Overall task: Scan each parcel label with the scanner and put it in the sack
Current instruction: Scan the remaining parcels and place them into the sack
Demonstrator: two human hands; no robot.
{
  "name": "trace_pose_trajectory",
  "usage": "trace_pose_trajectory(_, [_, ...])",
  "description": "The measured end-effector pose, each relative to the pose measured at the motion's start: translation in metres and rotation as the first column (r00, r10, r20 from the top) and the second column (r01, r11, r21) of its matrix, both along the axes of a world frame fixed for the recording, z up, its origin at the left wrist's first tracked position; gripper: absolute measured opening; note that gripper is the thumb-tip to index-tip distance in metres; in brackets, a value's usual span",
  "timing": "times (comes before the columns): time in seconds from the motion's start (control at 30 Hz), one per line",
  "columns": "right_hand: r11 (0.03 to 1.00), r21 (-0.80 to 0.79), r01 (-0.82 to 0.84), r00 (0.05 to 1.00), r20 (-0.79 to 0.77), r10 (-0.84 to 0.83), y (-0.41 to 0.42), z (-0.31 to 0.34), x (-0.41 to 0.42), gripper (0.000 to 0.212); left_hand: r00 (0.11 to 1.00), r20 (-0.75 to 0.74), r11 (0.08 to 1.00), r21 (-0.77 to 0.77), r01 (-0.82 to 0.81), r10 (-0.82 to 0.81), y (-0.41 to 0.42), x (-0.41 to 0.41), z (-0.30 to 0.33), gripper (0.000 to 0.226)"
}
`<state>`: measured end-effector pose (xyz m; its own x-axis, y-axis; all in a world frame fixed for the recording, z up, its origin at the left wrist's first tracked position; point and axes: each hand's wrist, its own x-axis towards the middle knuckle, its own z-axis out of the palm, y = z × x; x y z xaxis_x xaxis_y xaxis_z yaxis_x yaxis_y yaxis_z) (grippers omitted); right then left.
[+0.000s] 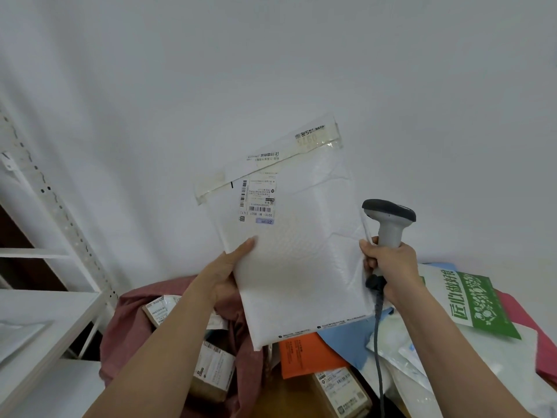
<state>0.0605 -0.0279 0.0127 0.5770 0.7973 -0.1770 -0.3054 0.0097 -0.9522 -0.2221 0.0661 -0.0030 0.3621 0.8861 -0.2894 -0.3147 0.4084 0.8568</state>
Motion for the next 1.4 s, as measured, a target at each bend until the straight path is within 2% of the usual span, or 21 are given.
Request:
trace_pose_trajectory(0.17, [0.996,-0.011,0.087,0.991,0.105,-0.086,0.004,-0.002,-0.001,0.014,0.979,-0.107,0.983,0.078,-0.166,0.174,0.000,0.001,0.003,0.051])
trace_pose_trajectory(0.23, [0.998,0.007,0.066,0.990,0.123,-0.066,0.004,0.003,-0.004,0.009,0.965,-0.120,0.969,0.110,-0.220,0.232,0.002,0.001,0.001,0.057])
trace_pose_trajectory(0.37, [0.983,0.016,-0.182,0.970,0.164,0.177,-0.006,0.020,-0.016,0.010,0.933,-0.145,0.943,0.103,-0.317,0.330,0.005,0.001,-0.009,0.064])
trace_pose_trajectory(0.5, [0.891,0.038,-0.452,0.890,0.085,0.448,-0.019,0.038,-0.033,0.019,0.924,-0.081,0.928,0.037,-0.371,0.373,0.007,0.003,-0.019,0.061])
trace_pose_trajectory(0.63, [0.815,0.027,-0.579,0.811,0.123,0.572,-0.028,0.051,-0.045,0.022,0.910,0.001,0.910,-0.005,-0.414,0.414,0.008,0.007,-0.021,0.063])
trace_pose_trajectory(0.93, [0.781,0.028,-0.624,0.777,0.135,0.615,-0.040,0.069,-0.054,0.013,0.883,0.057,0.885,-0.059,-0.462,0.465,0.011,0.009,-0.023,0.064])
trace_pose_trajectory(1.4, [0.776,0.022,-0.630,0.771,0.135,0.622,-0.054,0.075,-0.041,0.013,0.875,0.009,0.871,-0.093,-0.482,0.484,0.005,0.019,-0.021,0.060])
